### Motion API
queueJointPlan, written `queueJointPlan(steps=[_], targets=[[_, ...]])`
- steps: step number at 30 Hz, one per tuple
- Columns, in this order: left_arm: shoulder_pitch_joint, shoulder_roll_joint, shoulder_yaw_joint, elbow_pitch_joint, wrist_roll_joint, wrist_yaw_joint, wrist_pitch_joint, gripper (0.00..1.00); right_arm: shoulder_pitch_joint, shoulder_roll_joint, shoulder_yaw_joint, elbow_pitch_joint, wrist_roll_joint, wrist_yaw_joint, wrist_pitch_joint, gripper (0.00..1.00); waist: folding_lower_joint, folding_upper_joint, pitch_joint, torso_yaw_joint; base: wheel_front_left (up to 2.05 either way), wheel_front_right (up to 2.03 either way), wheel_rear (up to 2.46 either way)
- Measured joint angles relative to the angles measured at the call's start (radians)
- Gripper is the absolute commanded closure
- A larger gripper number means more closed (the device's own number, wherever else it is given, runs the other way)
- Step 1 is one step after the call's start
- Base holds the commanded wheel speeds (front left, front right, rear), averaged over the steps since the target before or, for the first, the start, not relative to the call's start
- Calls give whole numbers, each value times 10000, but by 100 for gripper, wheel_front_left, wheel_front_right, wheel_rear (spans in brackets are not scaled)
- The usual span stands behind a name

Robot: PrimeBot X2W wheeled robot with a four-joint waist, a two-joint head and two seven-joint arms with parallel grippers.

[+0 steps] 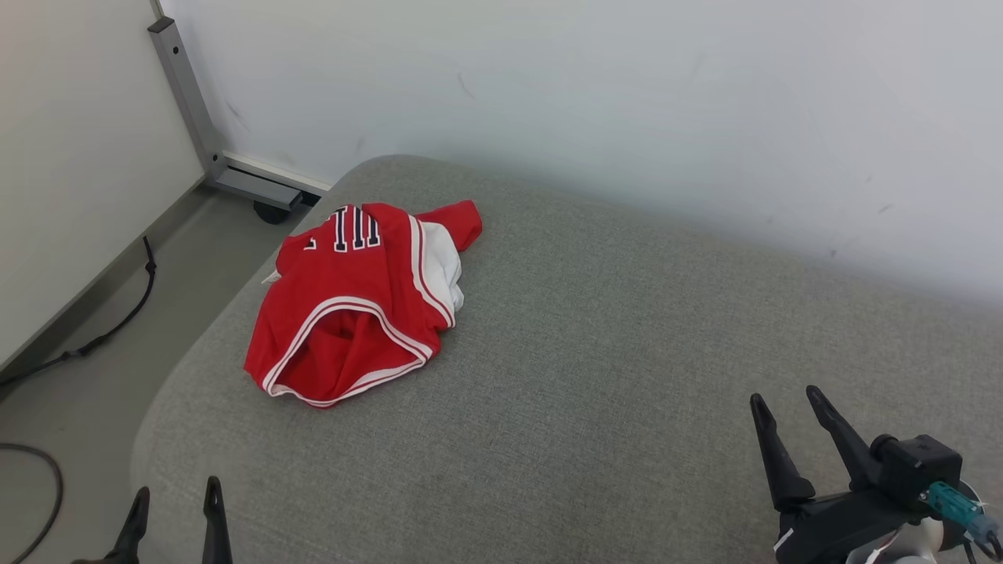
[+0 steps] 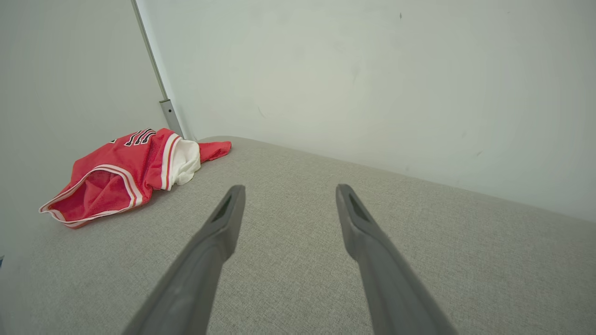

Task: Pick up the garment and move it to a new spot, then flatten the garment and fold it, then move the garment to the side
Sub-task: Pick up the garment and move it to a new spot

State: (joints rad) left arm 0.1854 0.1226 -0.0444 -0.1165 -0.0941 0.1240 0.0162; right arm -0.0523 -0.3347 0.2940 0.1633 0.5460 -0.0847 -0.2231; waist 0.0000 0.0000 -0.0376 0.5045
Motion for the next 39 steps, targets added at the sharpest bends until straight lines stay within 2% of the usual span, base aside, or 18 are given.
queueJointPlan(steps=[11,14,17,19,24,27,32,39], targets=[[128,-165,54,-88,-174,-42,10,0,-173,-2,75,199,-27,140,44,0,0,0,127,62,0,0,0],[-190,-199,-23,-88,-959,-556,128,0,-202,-8,100,128,-44,142,107,0,0,0,224,63,0,0,0],[-1113,148,-73,84,-1162,-1095,462,0,-203,-59,117,113,-61,144,123,0,0,0,346,57,0,0,0],[-1772,36,2,431,-2247,-1517,834,0,-210,-86,105,63,-104,142,130,0,0,0,433,48,0,0,0],[-3123,447,-117,1628,-2420,-2173,1590,0,-223,-209,58,-35,-125,142,205,0,1,0,641,-6,0,0,0],[-3923,667,-257,2322,-2535,-2280,2023,0,-232,-305,27,-96,-155,142,221,0,2,1,767,-63,0,0,0],[-5149,1137,65,3741,-3133,-2316,2830,0,-640,-483,56,-435,-290,138,472,0,2,1,1090,-463,0,0,0],[-6763,1335,151,5195,-3306,-2389,3281,0,-923,-825,-40,-708,-397,132,662,0,2,1,1551,-1064,0,0,0]])
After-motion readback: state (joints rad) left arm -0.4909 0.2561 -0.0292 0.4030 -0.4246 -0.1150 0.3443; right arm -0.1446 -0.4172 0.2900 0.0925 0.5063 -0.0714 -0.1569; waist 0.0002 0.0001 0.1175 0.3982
